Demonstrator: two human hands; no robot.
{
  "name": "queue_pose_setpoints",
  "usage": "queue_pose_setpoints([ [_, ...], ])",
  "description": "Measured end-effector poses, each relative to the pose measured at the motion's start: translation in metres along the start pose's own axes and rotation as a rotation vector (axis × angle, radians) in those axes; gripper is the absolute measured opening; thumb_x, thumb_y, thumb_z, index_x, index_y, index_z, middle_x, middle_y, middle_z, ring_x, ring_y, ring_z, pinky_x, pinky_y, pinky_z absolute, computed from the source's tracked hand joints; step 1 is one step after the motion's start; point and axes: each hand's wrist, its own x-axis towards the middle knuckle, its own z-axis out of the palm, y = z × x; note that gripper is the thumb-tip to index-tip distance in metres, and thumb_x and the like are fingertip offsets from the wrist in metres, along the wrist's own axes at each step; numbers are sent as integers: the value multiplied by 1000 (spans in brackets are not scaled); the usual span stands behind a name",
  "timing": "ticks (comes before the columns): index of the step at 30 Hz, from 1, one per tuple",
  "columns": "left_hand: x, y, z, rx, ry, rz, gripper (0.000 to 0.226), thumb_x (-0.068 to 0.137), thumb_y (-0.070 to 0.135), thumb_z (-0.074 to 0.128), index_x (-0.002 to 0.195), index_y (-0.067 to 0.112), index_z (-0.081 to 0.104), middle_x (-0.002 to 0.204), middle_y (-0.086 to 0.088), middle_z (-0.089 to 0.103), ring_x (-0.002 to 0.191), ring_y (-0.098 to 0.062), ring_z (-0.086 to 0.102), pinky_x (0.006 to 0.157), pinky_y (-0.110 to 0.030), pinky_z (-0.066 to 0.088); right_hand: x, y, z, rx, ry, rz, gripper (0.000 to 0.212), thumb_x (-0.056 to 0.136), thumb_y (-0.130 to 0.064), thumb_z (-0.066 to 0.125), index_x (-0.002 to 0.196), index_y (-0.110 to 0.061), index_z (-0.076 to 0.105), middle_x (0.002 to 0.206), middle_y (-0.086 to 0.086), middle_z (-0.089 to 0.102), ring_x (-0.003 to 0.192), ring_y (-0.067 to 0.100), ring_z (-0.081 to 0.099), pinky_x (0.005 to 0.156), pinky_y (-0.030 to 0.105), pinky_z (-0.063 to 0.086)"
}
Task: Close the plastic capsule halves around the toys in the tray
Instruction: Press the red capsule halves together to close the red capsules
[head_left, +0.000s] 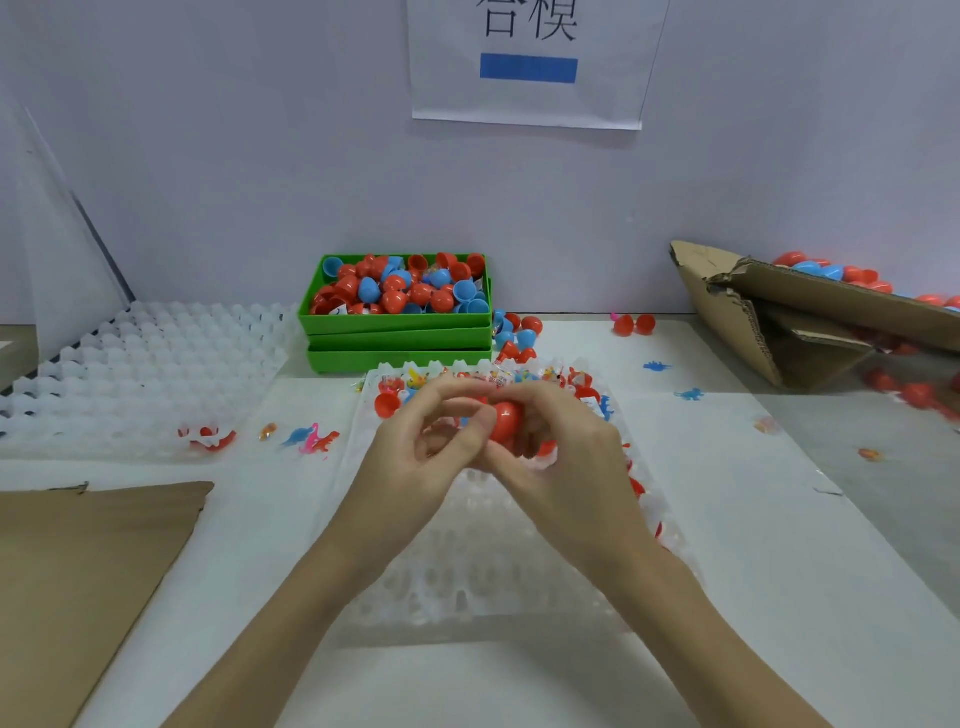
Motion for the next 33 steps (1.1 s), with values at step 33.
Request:
queue_pose_setpoints([
  [33, 4, 1, -3, -549, 19, -345, 32, 96, 24, 69, 114, -1, 77, 122, -24, 73, 116, -32, 71, 91, -28, 59, 2, -2, 4, -258, 20, -155, 59, 92, -39, 70, 142, -8, 58, 127, 9, 58, 117, 21, 57, 102, 31, 50],
])
